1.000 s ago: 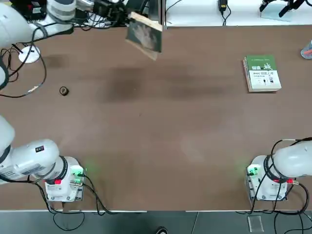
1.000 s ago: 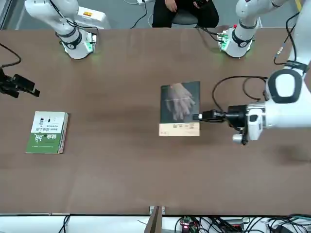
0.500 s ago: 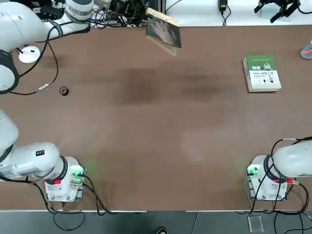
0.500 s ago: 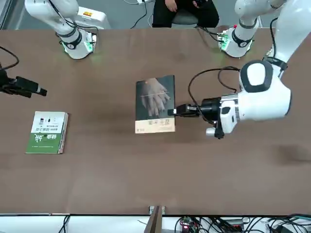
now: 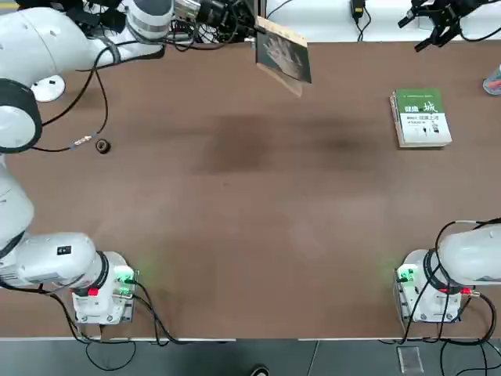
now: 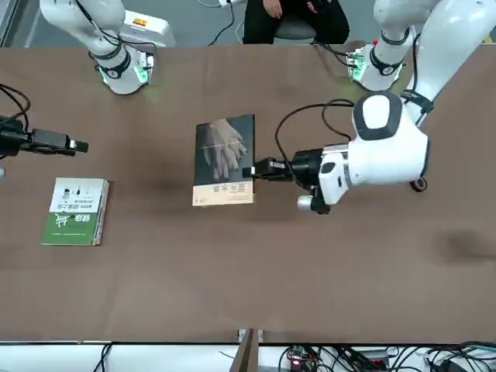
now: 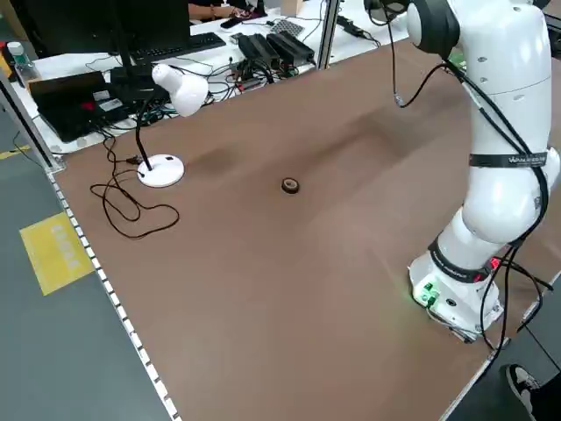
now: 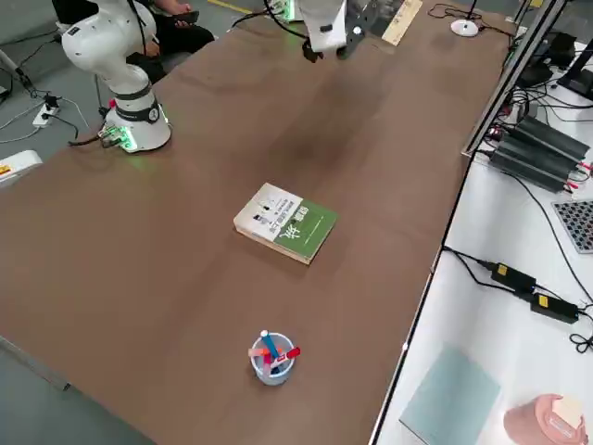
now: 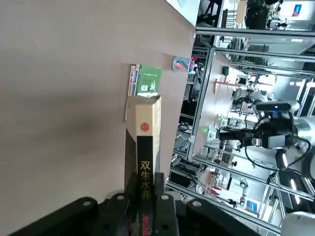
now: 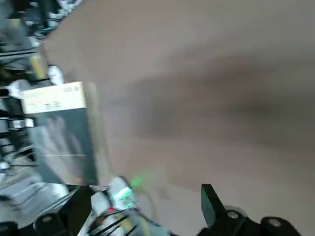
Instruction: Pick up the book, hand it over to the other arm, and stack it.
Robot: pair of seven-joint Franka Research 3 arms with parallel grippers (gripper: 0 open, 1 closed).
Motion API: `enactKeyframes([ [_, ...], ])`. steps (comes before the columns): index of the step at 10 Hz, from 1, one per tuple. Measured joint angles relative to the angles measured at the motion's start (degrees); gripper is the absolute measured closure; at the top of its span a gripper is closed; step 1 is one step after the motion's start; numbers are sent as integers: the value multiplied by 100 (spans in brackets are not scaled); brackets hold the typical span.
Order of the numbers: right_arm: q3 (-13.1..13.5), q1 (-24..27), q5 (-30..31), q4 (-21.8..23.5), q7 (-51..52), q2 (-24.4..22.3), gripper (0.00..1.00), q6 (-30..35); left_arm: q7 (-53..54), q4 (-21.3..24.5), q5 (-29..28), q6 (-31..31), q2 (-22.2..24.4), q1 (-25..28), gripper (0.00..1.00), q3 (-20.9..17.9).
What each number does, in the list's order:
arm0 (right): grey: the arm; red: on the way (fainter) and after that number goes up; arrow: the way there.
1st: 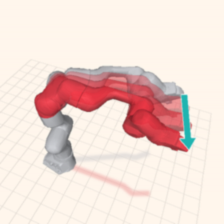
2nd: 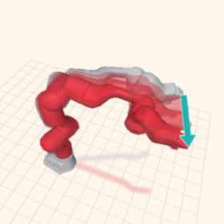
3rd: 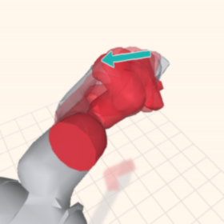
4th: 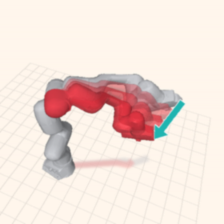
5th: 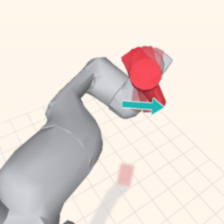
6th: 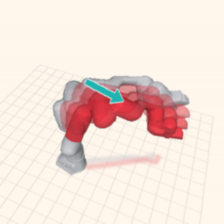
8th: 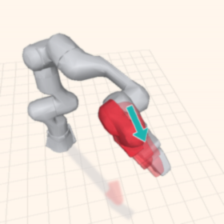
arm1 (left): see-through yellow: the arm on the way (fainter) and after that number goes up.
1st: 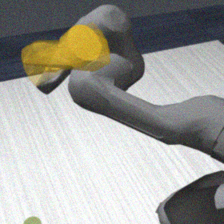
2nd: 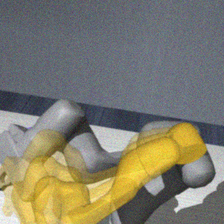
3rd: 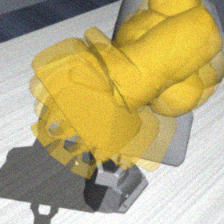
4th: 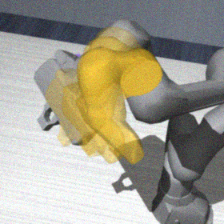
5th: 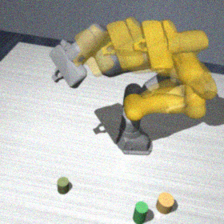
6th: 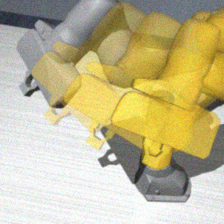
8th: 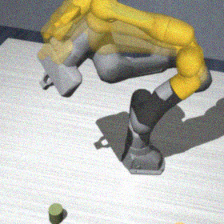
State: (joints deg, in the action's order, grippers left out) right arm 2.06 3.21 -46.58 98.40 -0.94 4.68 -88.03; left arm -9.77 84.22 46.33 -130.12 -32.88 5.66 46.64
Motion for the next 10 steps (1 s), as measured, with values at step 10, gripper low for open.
enactKeyframes([
  [10,55,487,-2367,1564,2029,504,1,264,486,-562,0,-860,-669,-840,99,-16],
])
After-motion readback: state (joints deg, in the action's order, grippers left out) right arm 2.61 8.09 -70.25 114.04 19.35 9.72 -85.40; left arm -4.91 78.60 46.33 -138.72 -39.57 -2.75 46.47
